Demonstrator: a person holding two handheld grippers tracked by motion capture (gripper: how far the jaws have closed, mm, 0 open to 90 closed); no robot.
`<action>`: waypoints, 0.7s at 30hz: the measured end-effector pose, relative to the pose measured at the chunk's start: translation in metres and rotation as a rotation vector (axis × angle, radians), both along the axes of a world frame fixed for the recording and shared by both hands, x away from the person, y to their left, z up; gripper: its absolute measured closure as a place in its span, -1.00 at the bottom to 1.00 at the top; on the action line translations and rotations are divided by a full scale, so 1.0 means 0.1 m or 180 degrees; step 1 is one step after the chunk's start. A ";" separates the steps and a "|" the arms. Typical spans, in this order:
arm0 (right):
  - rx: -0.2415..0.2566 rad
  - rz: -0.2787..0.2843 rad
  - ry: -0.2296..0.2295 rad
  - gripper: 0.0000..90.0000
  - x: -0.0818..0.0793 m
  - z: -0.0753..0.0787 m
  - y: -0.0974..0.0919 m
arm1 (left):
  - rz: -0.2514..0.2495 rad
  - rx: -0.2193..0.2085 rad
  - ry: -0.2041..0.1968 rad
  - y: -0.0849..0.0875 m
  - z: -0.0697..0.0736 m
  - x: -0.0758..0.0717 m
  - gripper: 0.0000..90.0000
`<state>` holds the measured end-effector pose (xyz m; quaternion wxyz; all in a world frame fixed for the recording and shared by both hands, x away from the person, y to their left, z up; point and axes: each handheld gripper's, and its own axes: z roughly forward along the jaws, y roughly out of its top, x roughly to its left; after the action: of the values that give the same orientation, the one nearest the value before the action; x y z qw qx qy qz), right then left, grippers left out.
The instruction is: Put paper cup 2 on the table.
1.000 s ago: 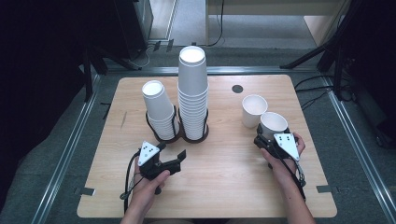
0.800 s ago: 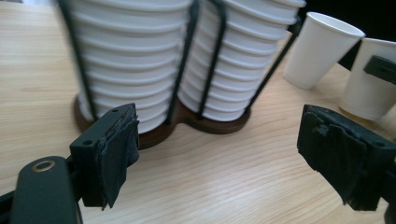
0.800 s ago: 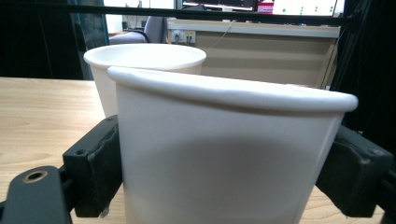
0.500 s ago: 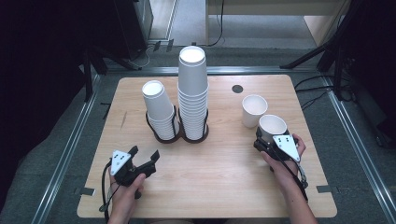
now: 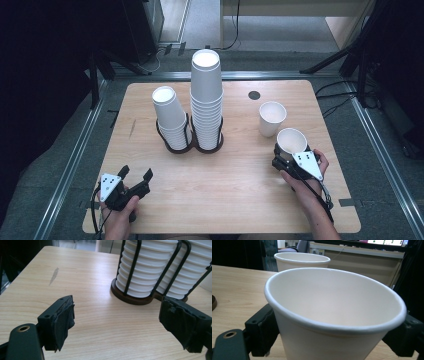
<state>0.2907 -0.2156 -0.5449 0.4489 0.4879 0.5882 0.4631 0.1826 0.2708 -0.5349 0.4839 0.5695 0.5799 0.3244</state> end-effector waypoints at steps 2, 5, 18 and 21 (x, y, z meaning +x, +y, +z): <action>0.0013 0.0003 0.0008 -0.73 -0.01 0.00 0.00 | 0.0015 -0.0082 0.0022 0.03 0.00 0.00 -0.71; 0.0001 0.0018 0.0024 -0.75 0.00 0.01 -0.01 | 0.0021 -0.0132 0.0008 0.06 0.00 -0.01 -0.71; 0.0147 0.0196 0.0063 -1.00 -0.14 0.14 -0.11 | 0.0073 -0.0233 0.0005 0.16 -0.01 -0.04 -0.71; 0.0146 0.0276 0.0074 -1.00 -0.21 0.14 -0.16 | 0.0092 -0.0170 -0.0001 0.26 -0.02 -0.14 -0.71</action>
<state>0.2698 -0.2320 -0.5308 0.4103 0.4774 0.6033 0.4898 0.1684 0.2967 -0.5365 0.4943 0.5479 0.5965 0.3159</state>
